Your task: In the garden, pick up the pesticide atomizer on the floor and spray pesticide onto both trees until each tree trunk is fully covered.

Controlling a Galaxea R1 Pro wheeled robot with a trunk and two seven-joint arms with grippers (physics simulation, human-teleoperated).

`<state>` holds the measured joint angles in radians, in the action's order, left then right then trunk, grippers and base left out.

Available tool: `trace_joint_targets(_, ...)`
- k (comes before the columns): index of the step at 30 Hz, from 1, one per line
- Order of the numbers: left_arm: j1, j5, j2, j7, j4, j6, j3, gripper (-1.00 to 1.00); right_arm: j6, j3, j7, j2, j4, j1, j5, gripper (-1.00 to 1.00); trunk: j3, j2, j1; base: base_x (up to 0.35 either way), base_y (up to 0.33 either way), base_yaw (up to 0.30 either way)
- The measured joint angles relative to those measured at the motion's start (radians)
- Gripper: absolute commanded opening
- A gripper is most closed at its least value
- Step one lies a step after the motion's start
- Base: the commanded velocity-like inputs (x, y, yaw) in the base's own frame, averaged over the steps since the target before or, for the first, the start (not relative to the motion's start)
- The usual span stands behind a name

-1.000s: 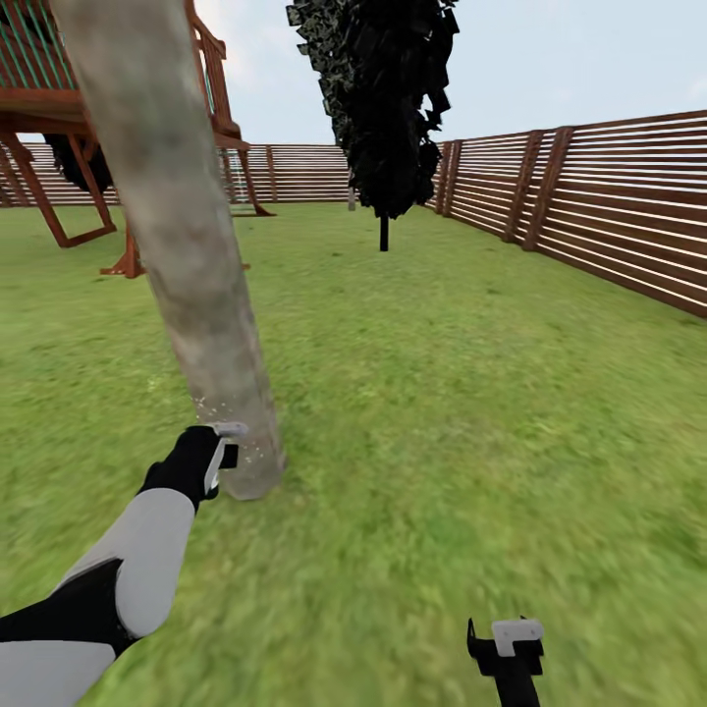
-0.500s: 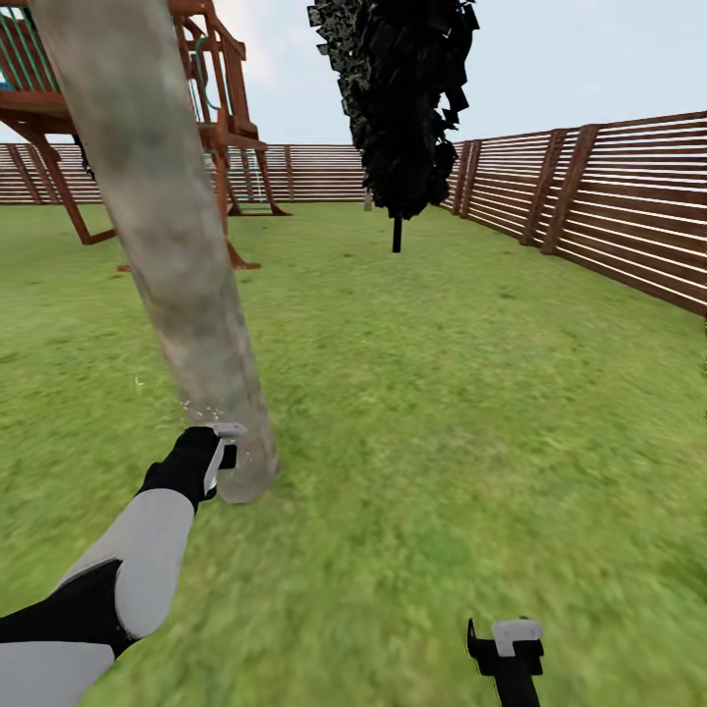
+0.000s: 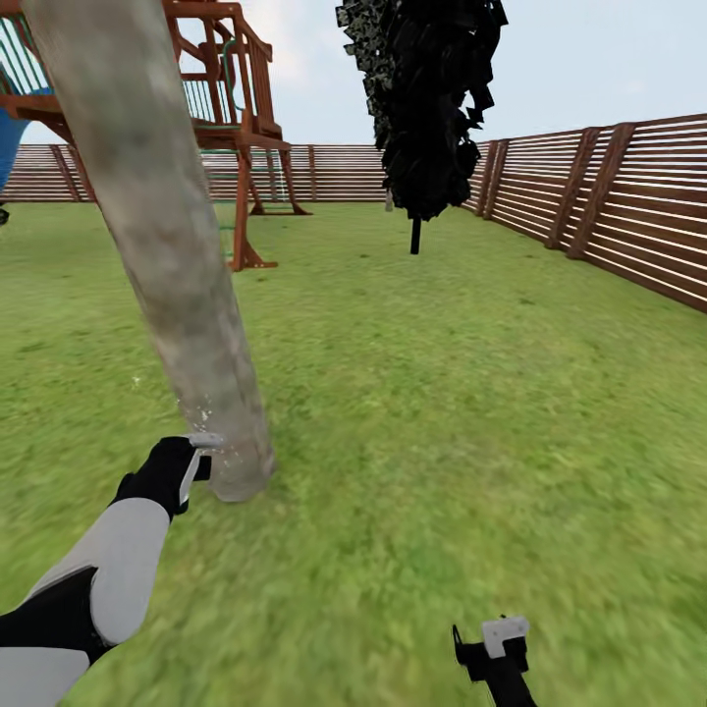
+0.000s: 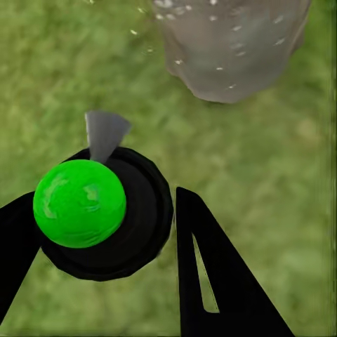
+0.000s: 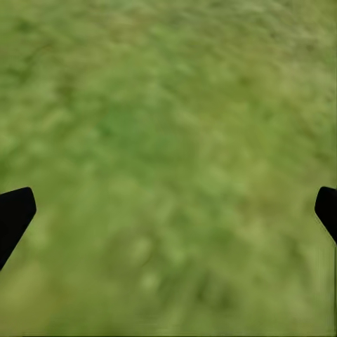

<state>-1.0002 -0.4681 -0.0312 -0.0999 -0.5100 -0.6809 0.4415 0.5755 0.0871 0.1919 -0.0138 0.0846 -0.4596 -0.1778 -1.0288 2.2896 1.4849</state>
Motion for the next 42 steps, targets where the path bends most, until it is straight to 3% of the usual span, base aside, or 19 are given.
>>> trace_joint_targets(11, 0.022, 0.006, 0.004, 0.001, -0.016, 0.000, -0.002, -1.00, 0.000, 0.002, -0.004, -0.001, -0.003, 0.000, -0.002, 1.00, 0.000, 0.000, 0.000, 0.194, -0.165, 0.134)
trace_joint_targets(15, 0.010, 0.011, 0.044, 0.003, -0.017, -0.002, -0.004, -1.00, 0.000, 0.002, -0.004, -0.001, -0.003, 0.000, -0.002, 1.00, 0.000, 0.000, 0.000, 0.009, -0.005, 0.220)
trace_joint_targets(17, 0.009, 0.013, 0.086, 0.003, -0.016, -0.001, -0.005, -1.00, 0.000, 0.002, -0.004, -0.001, -0.002, 0.000, -0.002, 1.00, 0.000, 0.000, 0.000, 0.001, 0.000, 0.026)
trace_joint_targets(18, 0.009, 0.004, 0.091, 0.003, -0.017, -0.002, -0.006, -1.00, 0.000, 0.002, -0.004, -0.001, -0.002, 0.000, -0.003, 1.00, 0.000, 0.000, 0.000, 0.000, 0.000, 0.011)
trace_joint_targets(20, 0.010, -0.002, 0.082, 0.006, -0.020, -0.003, -0.004, -1.00, 0.000, 0.002, -0.004, -0.001, -0.002, 0.000, -0.003, 1.00, 0.000, 0.000, 0.000, 0.000, 0.000, 0.003)
trace_joint_targets(23, 0.016, -0.007, 0.042, 0.009, -0.083, -0.014, 0.001, -1.00, 0.000, 0.002, -0.004, -0.001, -0.002, 0.000, -0.003, 1.00, 0.000, 0.000, 0.000, 0.002, -0.004, 0.000)
trace_joint_targets(24, 0.017, -0.001, 0.039, 0.011, -0.099, -0.023, 0.002, -1.00, 0.000, 0.002, -0.004, -0.001, -0.002, 0.000, -0.003, 1.00, 0.000, 0.000, 0.000, 0.045, -0.110, 0.000)
trace_joint_targets(27, 0.022, 0.003, 0.047, 0.011, -0.159, -0.067, -0.006, -1.00, 0.000, 0.002, -0.004, -0.001, -0.003, 0.000, -0.003, 1.00, 0.000, 0.000, 0.000, 0.076, -0.240, 0.000)
trace_joint_targets(36, 0.024, 0.003, 0.048, 0.011, -0.165, -0.071, -0.005, -1.00, -0.001, 0.002, -0.004, -0.001, -0.003, 0.000, -0.003, 1.00, 0.000, 0.000, 0.000, 0.008, -0.273, 0.010)
trace_joint_targets(42, 0.025, 0.004, 0.048, 0.012, -0.164, -0.070, -0.007, -1.00, -0.001, 0.002, -0.004, 0.000, -0.003, 0.000, -0.003, 1.00, 0.000, 0.000, 0.000, 0.000, -0.276, 0.237)
